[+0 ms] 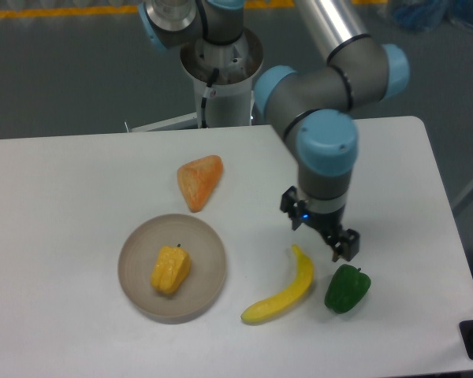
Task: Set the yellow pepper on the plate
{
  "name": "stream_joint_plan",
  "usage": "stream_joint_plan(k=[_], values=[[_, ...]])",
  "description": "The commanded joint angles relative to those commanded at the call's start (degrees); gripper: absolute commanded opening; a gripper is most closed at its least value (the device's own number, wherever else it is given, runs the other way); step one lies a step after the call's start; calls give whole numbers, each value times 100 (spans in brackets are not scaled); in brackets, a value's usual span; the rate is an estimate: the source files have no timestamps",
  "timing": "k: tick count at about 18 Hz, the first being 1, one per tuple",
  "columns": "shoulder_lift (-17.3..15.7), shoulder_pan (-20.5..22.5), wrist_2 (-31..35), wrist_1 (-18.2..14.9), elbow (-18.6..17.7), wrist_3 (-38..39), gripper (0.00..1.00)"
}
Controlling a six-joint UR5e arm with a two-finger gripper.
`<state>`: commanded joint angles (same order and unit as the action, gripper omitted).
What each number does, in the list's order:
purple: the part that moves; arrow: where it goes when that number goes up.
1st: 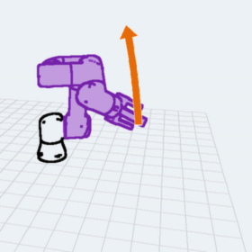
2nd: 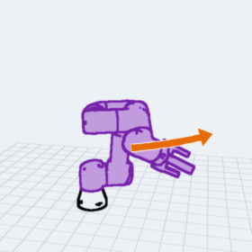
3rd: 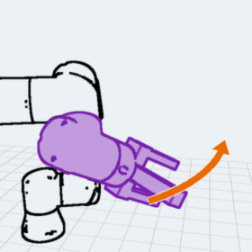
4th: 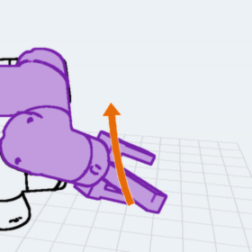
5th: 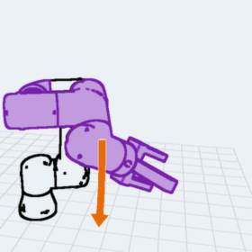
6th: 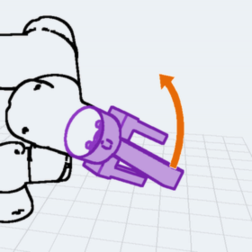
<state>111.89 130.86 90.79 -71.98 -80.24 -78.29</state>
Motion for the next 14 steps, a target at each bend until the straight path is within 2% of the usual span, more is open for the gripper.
stream_joint_plan(k=[2, 4, 7, 14], values=[[-185, 140, -9, -9, -141, -299, 100], [-194, 194, -17, -44, -168, -423, 100], [-203, 203, 18, -307, -159, -423, 100], [-238, 203, 9, -343, -159, -423, 100]])
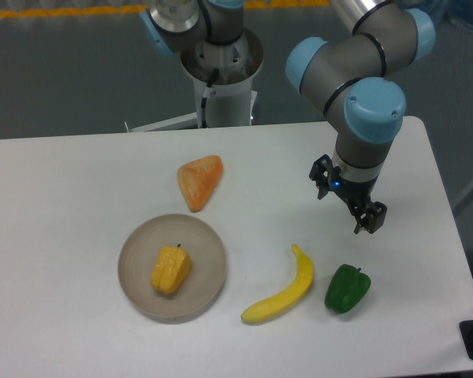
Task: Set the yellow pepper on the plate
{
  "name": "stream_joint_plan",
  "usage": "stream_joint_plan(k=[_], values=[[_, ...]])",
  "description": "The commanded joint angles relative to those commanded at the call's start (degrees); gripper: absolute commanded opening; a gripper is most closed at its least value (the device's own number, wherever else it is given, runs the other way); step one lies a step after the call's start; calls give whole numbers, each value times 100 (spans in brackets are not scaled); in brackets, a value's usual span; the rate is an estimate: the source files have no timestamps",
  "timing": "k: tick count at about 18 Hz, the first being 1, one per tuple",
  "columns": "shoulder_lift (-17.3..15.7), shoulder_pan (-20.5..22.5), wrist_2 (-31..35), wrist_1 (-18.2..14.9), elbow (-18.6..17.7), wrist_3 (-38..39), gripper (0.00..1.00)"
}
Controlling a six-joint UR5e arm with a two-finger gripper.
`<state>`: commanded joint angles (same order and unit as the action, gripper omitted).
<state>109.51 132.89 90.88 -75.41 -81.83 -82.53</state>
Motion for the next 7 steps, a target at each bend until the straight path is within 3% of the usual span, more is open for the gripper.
stream_joint_plan(k=[7], values=[[0, -9, -26, 0, 0, 0, 100]])
